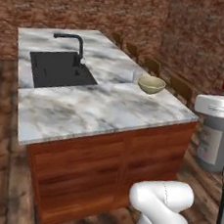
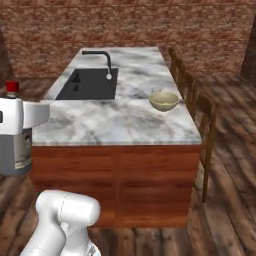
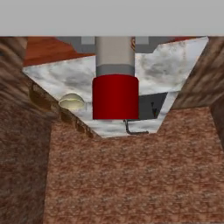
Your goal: There is a bowl on the dining counter. Grab a lemon wedge from the fridge and place it in the bowl. Then get the liquor bottle and glass cup from the cabinet and place them next to the bowl.
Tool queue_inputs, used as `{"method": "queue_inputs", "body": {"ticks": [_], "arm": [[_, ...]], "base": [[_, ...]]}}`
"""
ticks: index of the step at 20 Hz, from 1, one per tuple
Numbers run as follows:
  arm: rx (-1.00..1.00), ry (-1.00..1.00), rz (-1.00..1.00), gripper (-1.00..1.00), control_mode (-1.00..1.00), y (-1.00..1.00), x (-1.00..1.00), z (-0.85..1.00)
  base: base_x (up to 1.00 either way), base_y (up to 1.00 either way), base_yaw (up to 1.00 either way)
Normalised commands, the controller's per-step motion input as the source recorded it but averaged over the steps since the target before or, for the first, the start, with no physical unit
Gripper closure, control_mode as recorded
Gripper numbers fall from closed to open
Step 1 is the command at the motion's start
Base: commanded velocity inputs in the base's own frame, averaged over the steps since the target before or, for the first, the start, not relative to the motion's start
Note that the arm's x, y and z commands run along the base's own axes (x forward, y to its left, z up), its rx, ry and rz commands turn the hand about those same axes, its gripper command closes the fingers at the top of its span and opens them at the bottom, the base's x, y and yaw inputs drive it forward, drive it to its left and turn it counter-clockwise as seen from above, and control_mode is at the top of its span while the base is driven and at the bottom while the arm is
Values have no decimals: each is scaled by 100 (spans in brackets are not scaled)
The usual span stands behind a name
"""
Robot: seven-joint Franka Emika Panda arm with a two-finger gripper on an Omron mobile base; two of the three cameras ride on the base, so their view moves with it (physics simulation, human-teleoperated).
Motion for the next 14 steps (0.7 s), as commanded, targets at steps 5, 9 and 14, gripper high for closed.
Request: {"method": "queue_inputs", "body": {"ticks": [5, 9, 14], "arm": [[0, 0, 0, 100, 100, 0, 0, 0], [0, 0, 0, 100, 100, 0, 0, 0], [0, 0, 0, 100, 100, 0, 0, 0]], "base": [[96, -100, -14], [94, -100, -9], [71, -100, -3]]}}
